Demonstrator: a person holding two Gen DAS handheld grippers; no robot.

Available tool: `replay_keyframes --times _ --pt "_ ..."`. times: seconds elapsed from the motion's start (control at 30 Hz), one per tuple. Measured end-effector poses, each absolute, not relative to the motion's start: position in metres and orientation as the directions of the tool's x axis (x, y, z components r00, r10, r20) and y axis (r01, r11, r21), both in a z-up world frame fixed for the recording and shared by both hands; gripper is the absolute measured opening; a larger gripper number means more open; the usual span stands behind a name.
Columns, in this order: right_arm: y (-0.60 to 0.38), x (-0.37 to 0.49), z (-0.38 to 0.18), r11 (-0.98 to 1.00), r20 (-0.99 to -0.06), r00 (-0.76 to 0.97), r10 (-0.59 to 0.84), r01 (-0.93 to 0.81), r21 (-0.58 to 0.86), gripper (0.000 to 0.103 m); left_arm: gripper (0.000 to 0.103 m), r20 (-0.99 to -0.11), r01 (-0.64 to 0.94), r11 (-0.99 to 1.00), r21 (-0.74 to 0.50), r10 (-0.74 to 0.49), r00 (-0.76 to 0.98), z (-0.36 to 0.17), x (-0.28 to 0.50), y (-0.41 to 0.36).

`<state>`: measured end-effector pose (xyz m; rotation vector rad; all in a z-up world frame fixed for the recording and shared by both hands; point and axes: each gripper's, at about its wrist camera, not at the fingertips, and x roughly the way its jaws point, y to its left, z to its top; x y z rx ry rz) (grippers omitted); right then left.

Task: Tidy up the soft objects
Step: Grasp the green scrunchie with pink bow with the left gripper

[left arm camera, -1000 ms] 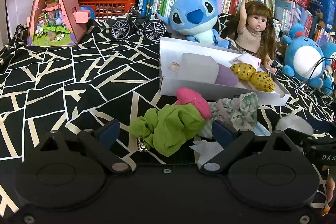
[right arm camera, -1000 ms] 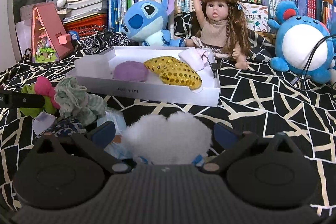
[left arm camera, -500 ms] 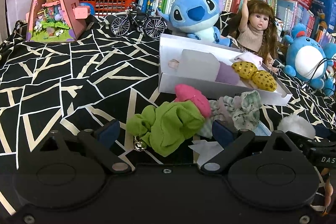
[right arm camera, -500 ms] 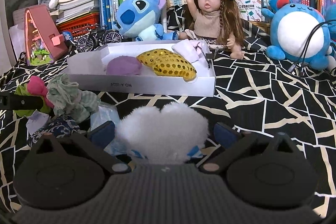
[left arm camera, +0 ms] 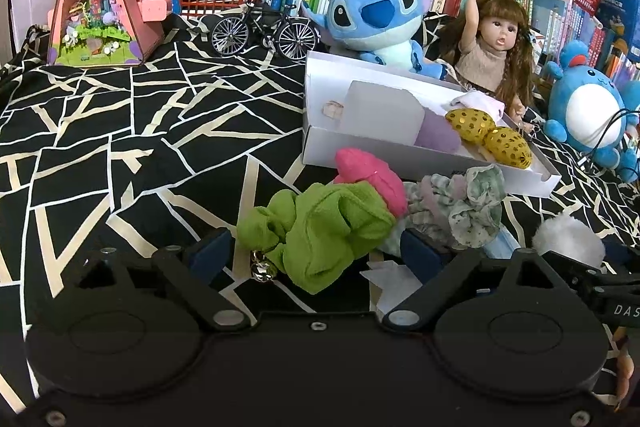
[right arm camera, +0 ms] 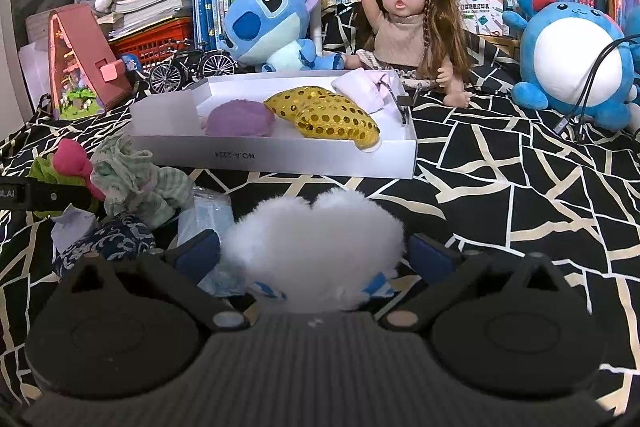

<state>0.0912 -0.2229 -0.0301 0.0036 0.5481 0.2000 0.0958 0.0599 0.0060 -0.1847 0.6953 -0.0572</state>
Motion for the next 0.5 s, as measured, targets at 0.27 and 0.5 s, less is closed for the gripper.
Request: replay_keyframes --times 0.27,0.5 --pt "-0.2181 0.0931 -0.0301 0.979 -0.522 0.83 0.195 -0.197 0.052 0.101 0.067 -0.634 -0.01 0.98 -0.201 -0.122 0.764 0.0059 0.0964 0.0626" --pt "-0.2178 0.093 -0.0299 0.981 -0.522 0.832 0.187 -0.19 0.048 0.089 0.045 -0.611 -0.005 0.985 -0.172 -0.103 0.785 0.0116 0.0923 0.0602"
